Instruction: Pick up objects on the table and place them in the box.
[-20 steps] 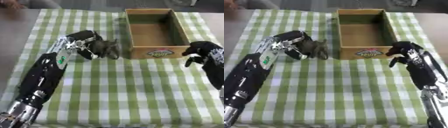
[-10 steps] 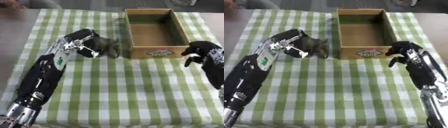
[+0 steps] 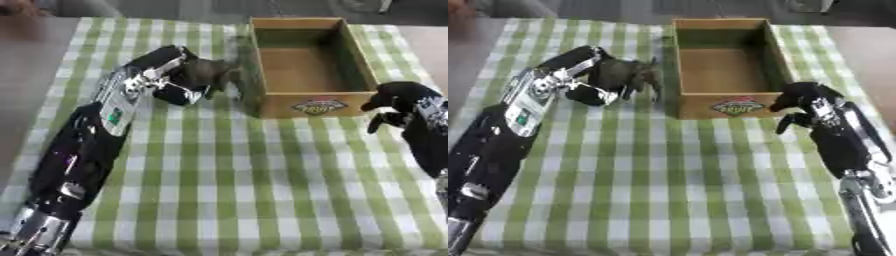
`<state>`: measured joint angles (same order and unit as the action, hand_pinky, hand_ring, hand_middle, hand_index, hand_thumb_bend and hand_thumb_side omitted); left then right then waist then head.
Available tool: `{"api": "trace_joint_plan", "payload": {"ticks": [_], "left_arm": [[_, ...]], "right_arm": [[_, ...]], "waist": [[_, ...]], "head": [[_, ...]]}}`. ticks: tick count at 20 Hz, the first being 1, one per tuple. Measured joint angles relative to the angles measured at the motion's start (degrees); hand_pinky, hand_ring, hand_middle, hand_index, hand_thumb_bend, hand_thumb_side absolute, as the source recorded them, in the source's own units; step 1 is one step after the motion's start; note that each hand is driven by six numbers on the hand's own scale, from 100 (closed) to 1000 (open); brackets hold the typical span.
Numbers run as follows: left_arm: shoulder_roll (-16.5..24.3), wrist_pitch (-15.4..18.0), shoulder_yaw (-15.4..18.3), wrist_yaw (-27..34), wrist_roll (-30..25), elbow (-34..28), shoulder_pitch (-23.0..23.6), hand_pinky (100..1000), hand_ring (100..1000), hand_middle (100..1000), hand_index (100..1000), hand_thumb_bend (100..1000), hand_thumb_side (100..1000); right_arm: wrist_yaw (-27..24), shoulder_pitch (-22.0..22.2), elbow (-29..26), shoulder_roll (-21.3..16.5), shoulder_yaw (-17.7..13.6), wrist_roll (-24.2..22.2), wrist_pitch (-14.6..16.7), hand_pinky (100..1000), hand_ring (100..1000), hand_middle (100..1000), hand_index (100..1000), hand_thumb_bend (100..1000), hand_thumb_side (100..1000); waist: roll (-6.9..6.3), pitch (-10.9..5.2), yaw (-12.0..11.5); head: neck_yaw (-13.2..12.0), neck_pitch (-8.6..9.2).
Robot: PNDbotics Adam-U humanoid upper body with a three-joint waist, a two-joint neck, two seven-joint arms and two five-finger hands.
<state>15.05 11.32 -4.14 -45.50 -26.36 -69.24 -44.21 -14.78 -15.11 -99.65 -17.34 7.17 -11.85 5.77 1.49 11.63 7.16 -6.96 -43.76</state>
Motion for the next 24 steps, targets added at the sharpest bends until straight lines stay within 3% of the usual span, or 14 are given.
{"api": "trace_joint_plan", "payload": {"ticks": [11, 17, 24], "left_arm": [[1.1, -0.5, 0.2, 4.1, 0.9, -1.4, -7.2, 406, 379, 410, 639, 100, 235], [1.6, 1.8, -1.2, 3.1, 4.1, 3.7, -13.0, 437, 404, 436, 669, 100, 200], [1.6, 5.2, -1.3, -0.7, 7.8, 11.9, -17.0, 467, 415, 442, 667, 100, 202]], "right_arm": [[0.0, 0.0, 0.0, 0.0, 0.7, -0.6, -0.1, 403, 637, 578, 717, 100, 712], [0.0, -0.7, 0.0, 0.0, 1.8, -1.5, -0.3, 402, 636, 578, 717, 100, 712], [0.0, -2.5, 0.0, 0.0, 3.3, -3.1, -0.4, 401, 636, 577, 718, 100, 699]], "waist": [[-0.04, -0.16, 1.8], [-0.78, -0.07, 5.3], [-1.43, 1.16, 11.1]], "head": [[-0.9, 0.0], [-2.6, 0.0], [-6.1, 0.52]]}}
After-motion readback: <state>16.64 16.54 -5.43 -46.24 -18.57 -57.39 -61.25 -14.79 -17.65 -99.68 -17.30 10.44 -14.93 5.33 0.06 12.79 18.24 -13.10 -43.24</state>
